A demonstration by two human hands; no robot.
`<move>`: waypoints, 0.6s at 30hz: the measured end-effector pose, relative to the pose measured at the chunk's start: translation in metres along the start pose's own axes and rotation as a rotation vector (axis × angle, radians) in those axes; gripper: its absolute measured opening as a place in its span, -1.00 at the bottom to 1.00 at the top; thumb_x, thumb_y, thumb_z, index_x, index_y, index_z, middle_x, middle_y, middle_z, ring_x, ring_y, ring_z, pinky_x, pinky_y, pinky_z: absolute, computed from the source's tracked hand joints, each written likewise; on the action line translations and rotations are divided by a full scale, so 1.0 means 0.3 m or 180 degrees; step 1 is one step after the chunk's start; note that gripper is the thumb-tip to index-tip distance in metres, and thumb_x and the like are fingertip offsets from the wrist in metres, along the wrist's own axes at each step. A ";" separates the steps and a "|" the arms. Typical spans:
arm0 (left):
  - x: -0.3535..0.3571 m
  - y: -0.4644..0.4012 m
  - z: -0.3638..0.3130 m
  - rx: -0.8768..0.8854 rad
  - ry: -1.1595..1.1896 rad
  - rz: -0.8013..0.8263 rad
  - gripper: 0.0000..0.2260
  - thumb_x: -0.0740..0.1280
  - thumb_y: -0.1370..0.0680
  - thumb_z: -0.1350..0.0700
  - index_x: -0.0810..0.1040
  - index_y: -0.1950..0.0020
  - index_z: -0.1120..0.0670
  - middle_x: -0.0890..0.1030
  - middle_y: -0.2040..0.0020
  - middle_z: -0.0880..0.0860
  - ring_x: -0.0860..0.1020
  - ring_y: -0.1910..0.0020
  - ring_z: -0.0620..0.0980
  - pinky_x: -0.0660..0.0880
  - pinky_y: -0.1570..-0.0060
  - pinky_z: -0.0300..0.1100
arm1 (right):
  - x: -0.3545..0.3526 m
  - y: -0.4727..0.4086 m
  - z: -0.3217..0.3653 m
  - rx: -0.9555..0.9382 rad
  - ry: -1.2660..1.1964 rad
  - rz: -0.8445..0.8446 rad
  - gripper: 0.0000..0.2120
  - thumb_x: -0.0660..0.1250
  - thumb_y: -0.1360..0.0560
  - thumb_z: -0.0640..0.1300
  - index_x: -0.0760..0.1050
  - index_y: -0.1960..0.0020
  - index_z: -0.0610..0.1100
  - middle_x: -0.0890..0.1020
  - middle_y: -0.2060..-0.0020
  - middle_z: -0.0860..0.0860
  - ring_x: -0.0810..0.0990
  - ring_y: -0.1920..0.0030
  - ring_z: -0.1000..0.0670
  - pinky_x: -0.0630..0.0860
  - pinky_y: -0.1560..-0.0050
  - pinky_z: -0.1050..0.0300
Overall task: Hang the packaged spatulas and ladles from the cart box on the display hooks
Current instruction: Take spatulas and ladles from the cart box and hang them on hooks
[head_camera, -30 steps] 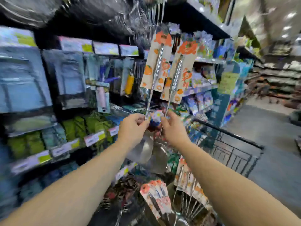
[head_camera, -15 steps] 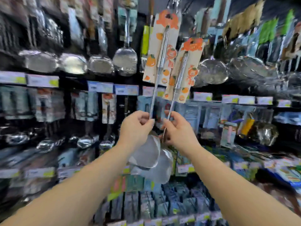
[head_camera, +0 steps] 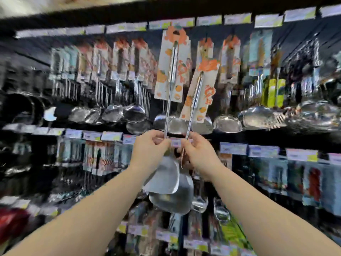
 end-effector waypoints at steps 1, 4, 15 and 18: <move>-0.019 -0.026 0.012 0.0005 -0.0086 -0.0036 -0.86 0.42 -0.46 0.15 0.54 0.23 -0.05 0.58 0.36 -0.06 0.51 0.34 -0.15 0.39 0.32 -0.41 | 0.023 -0.033 0.007 0.0055 -0.0105 0.0077 -0.92 0.26 -0.57 -0.04 0.50 -0.02 0.10 0.68 0.13 -0.15 0.67 0.24 -0.18 0.59 0.26 -0.06; -0.049 -0.113 0.053 0.0020 -0.0311 -0.0166 -0.90 0.41 -0.46 0.11 0.56 0.22 -0.04 0.66 0.31 0.03 0.58 0.24 -0.06 0.44 0.20 -0.21 | 0.069 -0.128 0.015 0.0167 -0.0235 0.0316 -0.85 0.22 -0.61 -0.06 0.44 -0.16 -0.03 0.63 0.21 -0.11 0.65 0.38 -0.08 0.53 0.48 0.10; 0.041 -0.455 0.177 0.0033 -0.0187 -0.0320 -0.88 0.43 -0.46 0.06 0.54 0.24 -0.11 0.66 0.30 0.00 0.61 0.19 -0.01 0.52 0.04 -0.10 | 0.100 -0.511 0.006 -0.0008 -0.0519 0.0387 -0.82 0.14 -0.64 -0.15 0.39 0.09 0.07 0.52 0.26 -0.11 0.57 0.39 -0.08 0.43 0.48 0.15; 0.049 -0.534 0.197 0.0073 -0.0133 -0.0448 -0.93 0.43 -0.46 0.08 0.57 0.16 -0.07 0.62 0.31 -0.07 0.58 0.20 -0.04 0.52 0.02 -0.11 | 0.109 -0.611 0.015 -0.0118 -0.0399 0.0383 -0.88 0.15 -0.64 -0.14 0.39 0.04 0.02 0.55 0.22 -0.13 0.58 0.36 -0.10 0.49 0.49 0.16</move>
Point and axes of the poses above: each hand's wrist, its own y-axis away from the middle knuckle, its own x-axis out of the palm, z = x × y, the point moved 2 cm from there along -y, towards the middle knuckle
